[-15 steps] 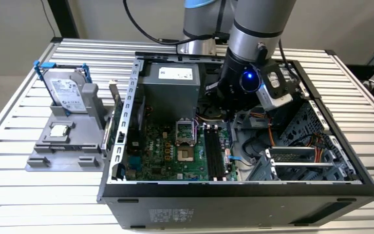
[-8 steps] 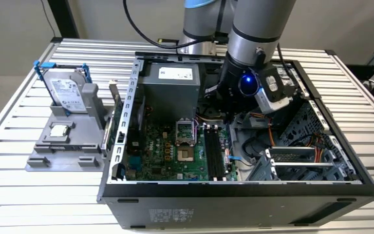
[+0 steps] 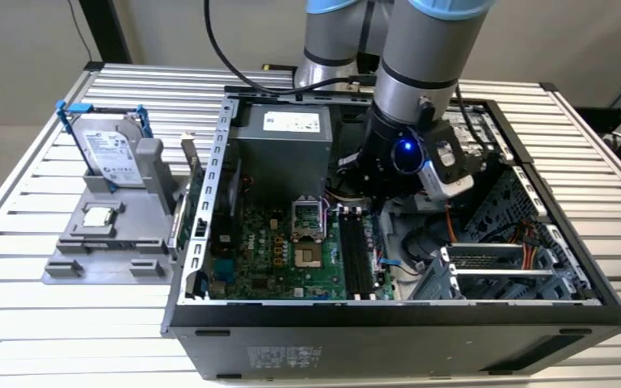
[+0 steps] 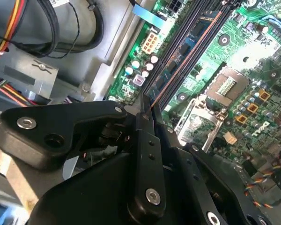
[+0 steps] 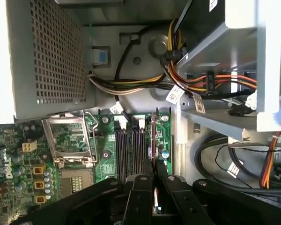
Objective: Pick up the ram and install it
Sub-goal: 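Insert the ram into the slot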
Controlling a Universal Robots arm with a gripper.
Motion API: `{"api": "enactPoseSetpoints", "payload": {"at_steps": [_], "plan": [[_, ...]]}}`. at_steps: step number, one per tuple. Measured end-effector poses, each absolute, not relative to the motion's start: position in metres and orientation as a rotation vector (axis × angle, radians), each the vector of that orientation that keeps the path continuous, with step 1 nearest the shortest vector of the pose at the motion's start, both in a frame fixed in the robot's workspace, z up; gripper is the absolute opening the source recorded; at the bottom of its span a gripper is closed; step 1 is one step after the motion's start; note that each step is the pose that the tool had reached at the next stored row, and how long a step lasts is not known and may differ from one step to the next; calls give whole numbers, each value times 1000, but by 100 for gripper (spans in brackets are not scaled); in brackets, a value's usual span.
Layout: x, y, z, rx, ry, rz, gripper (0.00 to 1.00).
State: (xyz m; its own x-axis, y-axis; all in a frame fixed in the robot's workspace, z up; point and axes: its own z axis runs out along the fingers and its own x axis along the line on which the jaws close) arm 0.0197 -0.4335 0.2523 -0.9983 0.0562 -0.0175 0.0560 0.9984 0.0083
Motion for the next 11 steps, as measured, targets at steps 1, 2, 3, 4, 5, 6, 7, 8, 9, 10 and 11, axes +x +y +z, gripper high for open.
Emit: {"api": "enactPoseSetpoints", "payload": {"at_steps": [1, 2, 3, 4, 5, 6, 7, 8, 9, 10, 11], "plan": [[20, -436, 251, 87, 3124, 13, 0], [20, -438, 249, 87, 3126, 13, 0], [20, -440, 249, 86, 3127, 13, 0], [20, -442, 248, 86, 3128, 12, 0], [20, -444, 247, 86, 3129, 12, 0], [20, -446, 246, 85, 3130, 13, 0], [20, -446, 244, 84, 3130, 13, 0], [20, -447, 242, 83, 3130, 13, 0], [19, -447, 241, 81, 3130, 13, 0], [19, -447, 239, 79, 3130, 12, 0], [19, -448, 237, 77, 3130, 13, 0]]}}
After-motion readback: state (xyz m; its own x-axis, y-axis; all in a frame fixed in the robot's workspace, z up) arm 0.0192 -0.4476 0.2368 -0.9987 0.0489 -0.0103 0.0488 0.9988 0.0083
